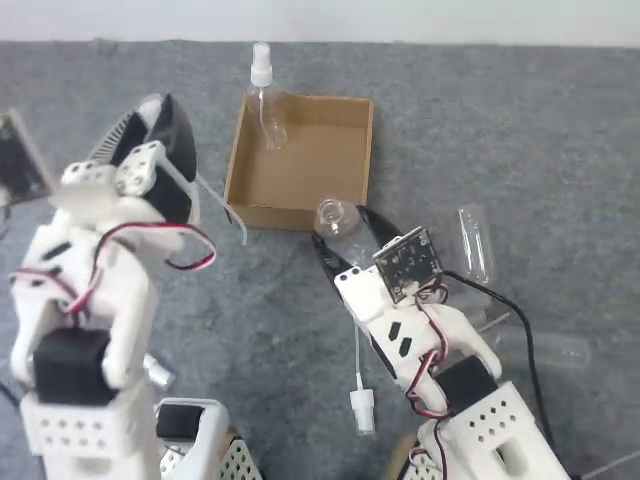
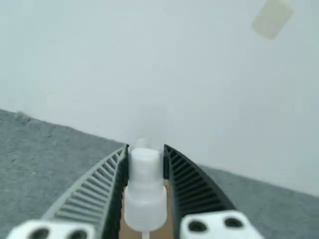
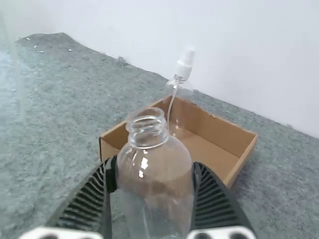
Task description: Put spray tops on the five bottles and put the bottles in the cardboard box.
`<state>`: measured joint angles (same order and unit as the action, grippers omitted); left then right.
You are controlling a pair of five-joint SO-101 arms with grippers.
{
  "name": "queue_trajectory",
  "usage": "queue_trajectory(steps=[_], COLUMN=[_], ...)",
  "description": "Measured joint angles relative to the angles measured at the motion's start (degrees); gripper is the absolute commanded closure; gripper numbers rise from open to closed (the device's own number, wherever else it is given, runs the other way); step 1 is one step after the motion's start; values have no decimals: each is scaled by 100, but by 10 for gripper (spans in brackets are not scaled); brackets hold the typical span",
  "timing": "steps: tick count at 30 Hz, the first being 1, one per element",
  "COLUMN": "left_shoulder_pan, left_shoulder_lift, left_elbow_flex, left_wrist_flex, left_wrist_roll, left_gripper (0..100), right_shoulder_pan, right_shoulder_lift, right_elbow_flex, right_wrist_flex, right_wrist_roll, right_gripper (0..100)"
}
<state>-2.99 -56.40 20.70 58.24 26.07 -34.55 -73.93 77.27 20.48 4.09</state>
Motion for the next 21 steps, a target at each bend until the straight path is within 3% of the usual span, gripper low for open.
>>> queue_trajectory(steps=[6, 21], left_shoulder_pan=[9, 70], left_shoulder_lift=[-413, -1442], left_elbow_flex=[237, 1055], left_wrist_flex=[-18, -923], left_wrist_roll=[255, 378], left_gripper=[987, 987], right_shoulder_pan=[-316, -897], right_shoulder_lift=[0, 0], right_elbow_flex=[316, 686], right_wrist_flex=[-396, -1029], right_wrist_roll=[0, 18], right_gripper=[989, 989])
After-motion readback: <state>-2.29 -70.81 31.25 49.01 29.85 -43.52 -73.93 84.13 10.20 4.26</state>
